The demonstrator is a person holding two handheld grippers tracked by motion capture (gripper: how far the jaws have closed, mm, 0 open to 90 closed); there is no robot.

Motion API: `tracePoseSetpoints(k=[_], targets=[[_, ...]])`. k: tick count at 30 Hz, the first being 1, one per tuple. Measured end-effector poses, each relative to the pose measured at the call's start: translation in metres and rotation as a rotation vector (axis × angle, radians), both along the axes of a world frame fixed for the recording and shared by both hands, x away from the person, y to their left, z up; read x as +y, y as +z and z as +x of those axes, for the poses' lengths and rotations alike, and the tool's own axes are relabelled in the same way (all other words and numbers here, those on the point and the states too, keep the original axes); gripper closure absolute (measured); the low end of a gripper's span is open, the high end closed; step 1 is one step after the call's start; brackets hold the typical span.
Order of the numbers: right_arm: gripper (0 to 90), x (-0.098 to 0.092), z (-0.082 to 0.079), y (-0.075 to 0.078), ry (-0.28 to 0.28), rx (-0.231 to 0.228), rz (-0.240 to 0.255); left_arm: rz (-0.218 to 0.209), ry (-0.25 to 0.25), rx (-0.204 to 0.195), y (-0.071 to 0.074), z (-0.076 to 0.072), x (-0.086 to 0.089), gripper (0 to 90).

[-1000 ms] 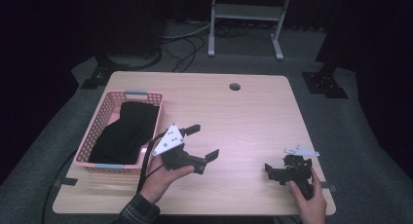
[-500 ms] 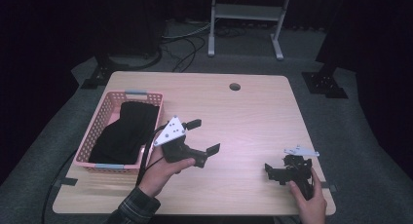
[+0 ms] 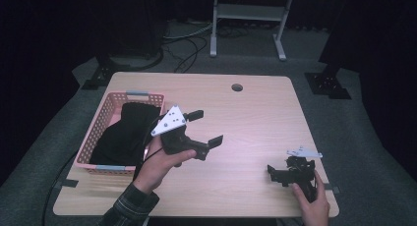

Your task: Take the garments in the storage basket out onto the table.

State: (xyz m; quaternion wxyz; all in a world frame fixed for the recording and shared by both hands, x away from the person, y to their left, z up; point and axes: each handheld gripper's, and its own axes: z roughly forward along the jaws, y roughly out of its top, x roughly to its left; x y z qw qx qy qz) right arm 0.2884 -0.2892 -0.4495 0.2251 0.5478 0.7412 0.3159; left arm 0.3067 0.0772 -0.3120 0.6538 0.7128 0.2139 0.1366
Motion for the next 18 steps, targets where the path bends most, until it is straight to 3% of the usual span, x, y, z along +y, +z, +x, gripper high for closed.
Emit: tracePoseSetpoints(k=[9,18], targets=[[0.0,0.0,0.0,0.0,0.0,0.001,0.0,0.016,-0.042,-0.01,0.018,0.0,-0.004,0.3],[0.0,0.0,0.0,0.0,0.001,0.0,-0.001,0.029,-0.052,-0.021,0.028,0.002,-0.001,0.3]])
